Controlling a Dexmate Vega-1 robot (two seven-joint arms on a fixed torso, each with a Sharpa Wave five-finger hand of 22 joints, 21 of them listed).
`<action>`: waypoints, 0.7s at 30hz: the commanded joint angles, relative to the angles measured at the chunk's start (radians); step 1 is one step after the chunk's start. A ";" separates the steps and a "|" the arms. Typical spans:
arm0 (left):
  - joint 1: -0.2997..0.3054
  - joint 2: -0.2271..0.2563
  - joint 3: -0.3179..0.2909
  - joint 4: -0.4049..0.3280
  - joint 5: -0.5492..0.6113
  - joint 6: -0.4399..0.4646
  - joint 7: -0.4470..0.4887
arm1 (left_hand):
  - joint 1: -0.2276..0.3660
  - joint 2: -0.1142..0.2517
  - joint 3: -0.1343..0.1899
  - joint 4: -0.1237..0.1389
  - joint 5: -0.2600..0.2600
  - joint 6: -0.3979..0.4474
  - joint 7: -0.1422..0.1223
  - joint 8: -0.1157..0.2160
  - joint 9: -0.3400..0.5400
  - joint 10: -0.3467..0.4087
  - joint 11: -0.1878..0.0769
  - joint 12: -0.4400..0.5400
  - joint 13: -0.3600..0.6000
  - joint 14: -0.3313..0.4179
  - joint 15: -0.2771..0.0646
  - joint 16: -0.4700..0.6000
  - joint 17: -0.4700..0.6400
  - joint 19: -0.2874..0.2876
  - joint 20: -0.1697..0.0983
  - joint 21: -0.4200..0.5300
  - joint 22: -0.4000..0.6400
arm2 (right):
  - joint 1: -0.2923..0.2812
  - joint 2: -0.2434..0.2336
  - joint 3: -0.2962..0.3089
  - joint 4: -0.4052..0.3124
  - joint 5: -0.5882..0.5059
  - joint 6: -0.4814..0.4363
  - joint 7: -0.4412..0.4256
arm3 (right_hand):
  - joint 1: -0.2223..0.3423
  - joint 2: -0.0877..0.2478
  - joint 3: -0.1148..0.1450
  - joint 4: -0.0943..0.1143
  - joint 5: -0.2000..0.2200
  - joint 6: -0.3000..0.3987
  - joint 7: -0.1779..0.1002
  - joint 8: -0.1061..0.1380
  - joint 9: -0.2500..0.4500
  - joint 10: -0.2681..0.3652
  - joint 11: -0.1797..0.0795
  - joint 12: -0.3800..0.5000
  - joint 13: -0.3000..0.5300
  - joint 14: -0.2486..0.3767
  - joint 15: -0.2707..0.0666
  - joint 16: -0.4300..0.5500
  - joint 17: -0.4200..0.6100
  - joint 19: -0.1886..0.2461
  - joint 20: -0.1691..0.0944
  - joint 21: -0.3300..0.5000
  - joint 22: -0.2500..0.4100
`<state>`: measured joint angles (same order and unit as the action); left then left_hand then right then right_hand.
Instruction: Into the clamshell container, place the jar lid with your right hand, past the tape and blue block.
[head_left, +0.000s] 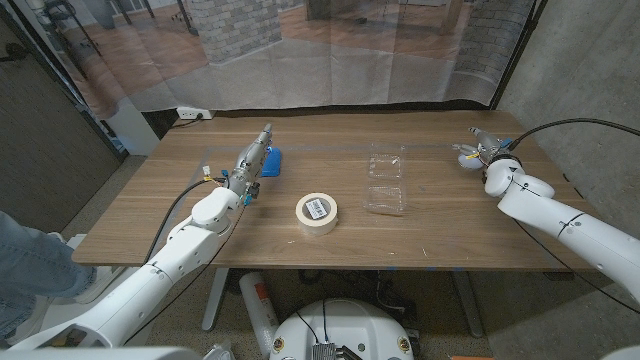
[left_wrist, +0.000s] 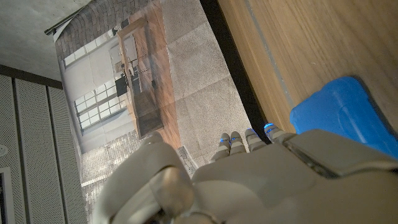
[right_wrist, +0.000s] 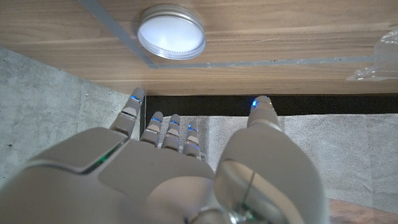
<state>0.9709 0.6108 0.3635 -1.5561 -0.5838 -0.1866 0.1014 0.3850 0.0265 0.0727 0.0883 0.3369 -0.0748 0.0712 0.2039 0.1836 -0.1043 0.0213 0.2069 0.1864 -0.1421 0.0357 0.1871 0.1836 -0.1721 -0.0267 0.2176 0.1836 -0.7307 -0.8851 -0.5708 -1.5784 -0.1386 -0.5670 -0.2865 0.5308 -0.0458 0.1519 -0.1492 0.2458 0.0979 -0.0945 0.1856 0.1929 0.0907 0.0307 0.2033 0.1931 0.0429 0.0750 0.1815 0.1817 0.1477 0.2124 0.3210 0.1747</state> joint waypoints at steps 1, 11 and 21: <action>0.001 0.001 -0.001 -0.003 0.001 0.000 0.002 | 0.008 0.006 -0.009 0.004 -0.003 0.004 0.003 -0.001 0.005 -0.002 0.007 -0.003 0.002 -0.006 -0.002 0.003 0.002 -0.027 -0.014 -0.005 0.003 | 0.027 0.005 -0.022 0.026 -0.008 -0.030 0.022 | 0.003 -0.009 -0.002 0.001 0.005 -0.005 0.001 0.003 0.005 -0.004 -0.001 0.004 0.002 0.003 0.009 0.006 0.001 0.010 0.003 -0.004 0.003; -0.002 -0.003 0.002 -0.004 0.005 0.002 0.007 | 0.009 0.007 -0.010 0.003 -0.004 0.006 0.005 -0.001 0.005 -0.002 0.010 -0.003 0.002 -0.005 0.004 0.003 0.002 -0.027 -0.014 -0.006 0.004 | 0.029 0.002 -0.022 0.044 0.005 -0.025 0.029 | 0.006 -0.012 -0.004 0.003 0.010 -0.008 0.004 0.005 0.005 -0.002 0.005 0.007 0.002 0.012 0.007 0.009 0.002 0.028 0.001 -0.004 0.004; 0.006 -0.002 -0.004 -0.003 -0.001 -0.003 0.007 | 0.009 0.007 -0.011 0.003 -0.005 0.007 0.006 -0.001 0.005 -0.003 0.010 -0.003 0.002 -0.006 0.005 0.003 0.002 -0.027 -0.012 -0.006 0.004 | 0.081 0.004 -0.079 0.058 -0.029 -0.061 0.096 | 0.010 -0.014 -0.005 0.004 0.014 -0.004 0.007 0.009 0.006 -0.002 0.014 0.008 0.003 0.015 0.015 0.010 0.002 0.049 0.000 -0.003 0.004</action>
<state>0.9711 0.6098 0.3628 -1.5602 -0.5821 -0.1852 0.1056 0.3890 0.0306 0.0645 0.0883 0.3328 -0.0748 0.0712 0.2039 0.1836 -0.1045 0.0288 0.2069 0.1864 -0.1421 0.0358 0.1872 0.1836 -0.1722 -0.0267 0.2176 0.1836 -0.7006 -0.8823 -0.5961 -1.5410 -0.1430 -0.5995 -0.2480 0.5364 -0.0515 0.1519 -0.1491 0.2555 0.0942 -0.0908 0.1856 0.1929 0.0853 0.0360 0.2077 0.1930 0.0540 0.0858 0.1853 0.1818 0.1872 0.2088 0.3210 0.1746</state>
